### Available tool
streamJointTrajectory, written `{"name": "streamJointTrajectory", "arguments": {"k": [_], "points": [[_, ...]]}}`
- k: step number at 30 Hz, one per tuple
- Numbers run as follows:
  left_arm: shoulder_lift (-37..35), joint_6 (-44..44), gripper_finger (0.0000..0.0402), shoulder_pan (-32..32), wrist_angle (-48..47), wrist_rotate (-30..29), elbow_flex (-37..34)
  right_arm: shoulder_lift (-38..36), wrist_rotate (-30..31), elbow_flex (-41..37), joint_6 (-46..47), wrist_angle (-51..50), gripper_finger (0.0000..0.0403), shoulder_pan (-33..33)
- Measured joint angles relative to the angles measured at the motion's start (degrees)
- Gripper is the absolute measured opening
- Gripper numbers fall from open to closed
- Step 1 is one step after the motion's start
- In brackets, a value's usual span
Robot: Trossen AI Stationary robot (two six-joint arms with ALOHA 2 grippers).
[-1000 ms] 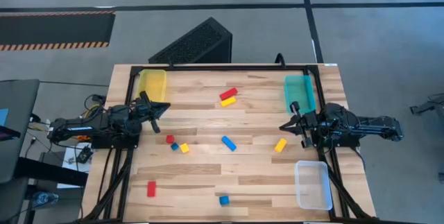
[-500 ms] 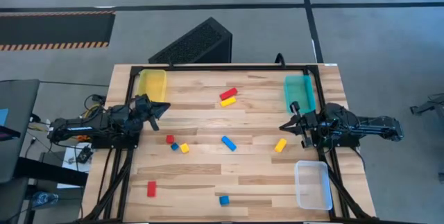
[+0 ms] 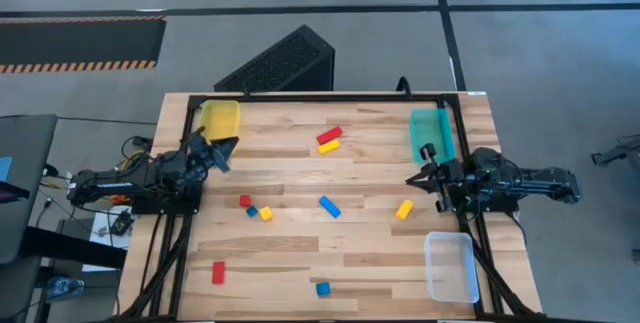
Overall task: Sort & place blocks by color
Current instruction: Put the top red block into the yellow bin
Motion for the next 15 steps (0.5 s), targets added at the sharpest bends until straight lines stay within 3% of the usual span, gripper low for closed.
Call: {"name": "streamJointTrajectory", "arguments": {"k": [6, 8, 13, 15], "points": [[-0.01, 3.93, 0.0, 0.0, 3.37, 1.05, 2.25, 0.08, 4.23, 0.0, 2.56, 5.04, 0.0043, -0.07], [-0.01, 5.58, 0.0, 0.0, 3.48, 2.98, 3.06, 0.04, 9.57, 0.01, 13.02, 9.0, 0.0043, -0.07], [-0.01, 6.43, 0.0, -0.04, 3.63, 7.37, 4.38, 0.93, 34.1, 0.02, 46.1, 6.8, 0.0043, -0.11], [-0.01, 6.35, 0.0, -0.04, 3.8, 9.98, 4.49, 2.19, 36.62, 0.02, 53.78, 4.84, 0.0043, -0.09]]}}
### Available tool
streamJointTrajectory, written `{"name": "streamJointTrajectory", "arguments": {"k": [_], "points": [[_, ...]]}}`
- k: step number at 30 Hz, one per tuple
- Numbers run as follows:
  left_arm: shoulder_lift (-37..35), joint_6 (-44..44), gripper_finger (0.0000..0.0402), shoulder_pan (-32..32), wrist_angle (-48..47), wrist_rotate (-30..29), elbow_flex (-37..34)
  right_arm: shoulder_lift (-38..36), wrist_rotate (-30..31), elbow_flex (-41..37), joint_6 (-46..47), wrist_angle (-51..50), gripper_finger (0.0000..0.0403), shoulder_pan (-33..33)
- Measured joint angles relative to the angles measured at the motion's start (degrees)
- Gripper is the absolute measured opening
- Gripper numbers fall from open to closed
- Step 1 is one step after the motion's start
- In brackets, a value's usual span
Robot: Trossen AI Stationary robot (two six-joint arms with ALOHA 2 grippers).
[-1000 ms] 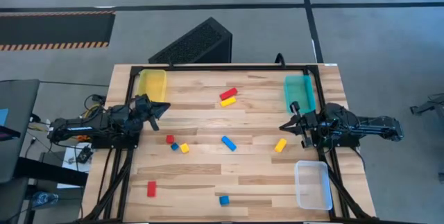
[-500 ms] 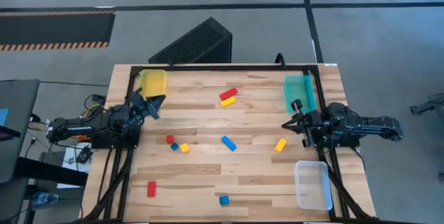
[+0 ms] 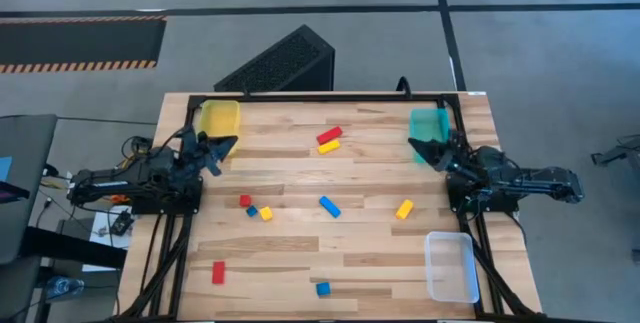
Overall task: Sort & place blocks by color
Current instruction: Put the top red block into the yellow bin
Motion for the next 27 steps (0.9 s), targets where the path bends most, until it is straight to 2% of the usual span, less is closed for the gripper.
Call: {"name": "streamJointTrajectory", "arguments": {"k": [4, 9, 13, 17, 20, 24, 27], "points": [[0.65, 0.41, 0.0, 0.0, 0.07, 4.61, 0.0, 3.9, -1.59, 0.0, 4.29, 0.93, 0.0043, 0.81], [3.74, 2.48, 0.0, 0.0, 1.48, 5.25, 0.0, 12.24, -0.89, 1.43, 7.61, 9.31, 0.0043, 4.11], [7.37, 5.17, 0.0013, 0.0, 3.64, 5.24, 0.0, 20.9, 0.86, 7.63, 7.31, 9.28, 0.0043, 7.89], [11.31, 6.06, 0.0047, 0.0, 5.48, 5.21, 0.0, 29.89, 1.1, 16.06, 1.95, 4.64, 0.0043, 9.19], [13.4, 6.11, 0.0075, 0.02, 6.19, 4.77, 0.0, 36.38, 1.37, 22.8, -4.13, -0.3, 0.0043, 7.89], [14.6, 8.14, 0.0101, 0.02, 6.29, 4.47, 0.0, 44.27, 0.7, 31.95, -10.51, -11.05, 0.0047, 2.08], [14.66, 8.79, 0.0111, 0.02, 6.69, 3.72, 0.02, 50.57, -5.29, 38.09, -16.8, -17.03, 0.006, -5.56]]}}
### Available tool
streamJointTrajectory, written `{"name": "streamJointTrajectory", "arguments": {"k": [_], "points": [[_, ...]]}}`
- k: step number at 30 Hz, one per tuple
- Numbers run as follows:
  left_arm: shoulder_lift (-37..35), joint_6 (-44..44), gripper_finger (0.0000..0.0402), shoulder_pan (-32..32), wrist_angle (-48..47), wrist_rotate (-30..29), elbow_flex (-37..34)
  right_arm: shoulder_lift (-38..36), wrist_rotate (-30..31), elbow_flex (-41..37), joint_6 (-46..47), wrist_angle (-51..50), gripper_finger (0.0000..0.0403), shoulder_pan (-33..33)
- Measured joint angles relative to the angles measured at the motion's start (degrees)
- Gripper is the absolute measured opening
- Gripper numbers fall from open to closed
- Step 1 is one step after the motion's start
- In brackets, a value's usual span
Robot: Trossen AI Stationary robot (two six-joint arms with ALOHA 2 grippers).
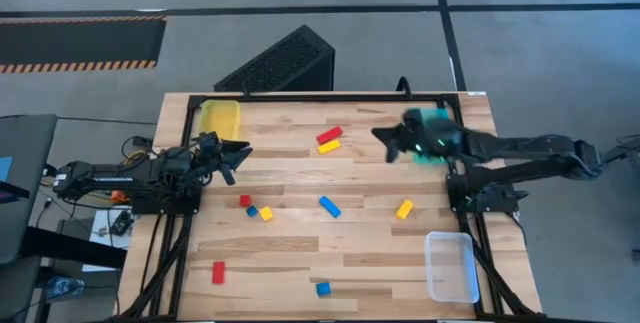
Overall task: Sort & place blocks by color
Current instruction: Put the top red block into the yellow bin
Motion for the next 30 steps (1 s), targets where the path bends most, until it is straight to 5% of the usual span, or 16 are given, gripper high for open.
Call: {"name": "streamJointTrajectory", "arguments": {"k": [5, 10, 15, 30], "points": [[-0.02, -0.12, 0.0119, -0.02, 4.53, -1.67, 0.02, 12.58, -16.81, 10.05, -14.95, -0.72, 0.01, -11.73], [-0.02, 3.58, 0.0119, -0.02, 10.74, -6.69, 0.04, 26.14, -25.14, 22.15, -27.5, -10.91, 0.0149, -18.1], [0.0, 5.12, 0.0119, -0.02, 12.0, -8.87, 0.04, 38.22, -25.47, 31.65, -43.38, -22.71, 0.0186, -19.06], [0.0, 2.68, 0.0119, -1.21, 11.07, -11.35, 0.04, 58.06, -23.33, 42.13, -70.35, -28.42, 0.0195, -18.55]]}}
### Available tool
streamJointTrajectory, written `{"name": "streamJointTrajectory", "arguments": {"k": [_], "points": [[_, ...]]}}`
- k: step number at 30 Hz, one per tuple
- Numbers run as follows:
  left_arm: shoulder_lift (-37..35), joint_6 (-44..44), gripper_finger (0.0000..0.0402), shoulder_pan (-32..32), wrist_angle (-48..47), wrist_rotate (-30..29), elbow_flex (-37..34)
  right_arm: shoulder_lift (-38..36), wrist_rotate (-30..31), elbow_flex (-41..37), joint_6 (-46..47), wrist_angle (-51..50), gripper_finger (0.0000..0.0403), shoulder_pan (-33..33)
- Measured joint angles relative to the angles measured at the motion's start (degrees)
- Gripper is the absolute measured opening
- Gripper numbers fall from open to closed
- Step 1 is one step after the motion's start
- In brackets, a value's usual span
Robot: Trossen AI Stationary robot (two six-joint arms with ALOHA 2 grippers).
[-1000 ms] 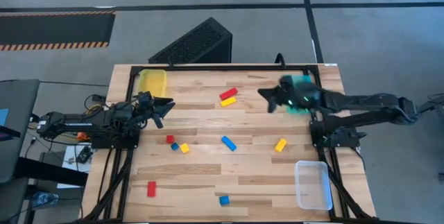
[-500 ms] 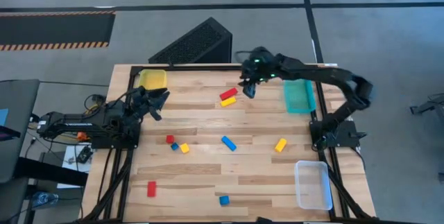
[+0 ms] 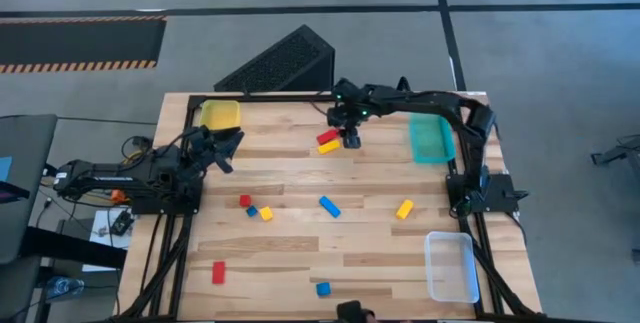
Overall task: Sort & place blocks by color
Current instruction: Put the top red block into the yellow bin
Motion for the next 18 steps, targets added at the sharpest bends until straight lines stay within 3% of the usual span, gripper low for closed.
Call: {"name": "streamJointTrajectory", "arguments": {"k": [8, 18], "points": [[0.75, 0.07, 0.0119, 0.0, -1.13, -2.64, 0.0, 6.43, 2.39, 4.51, -10.62, -2.35, 0.0188, -0.62], [3.5, -1.42, 0.0119, 0.0, -1.22, -2.81, 0.02, 10.27, 2.3, 8.52, -11.33, -5.89, 0.0186, -2.23]]}}
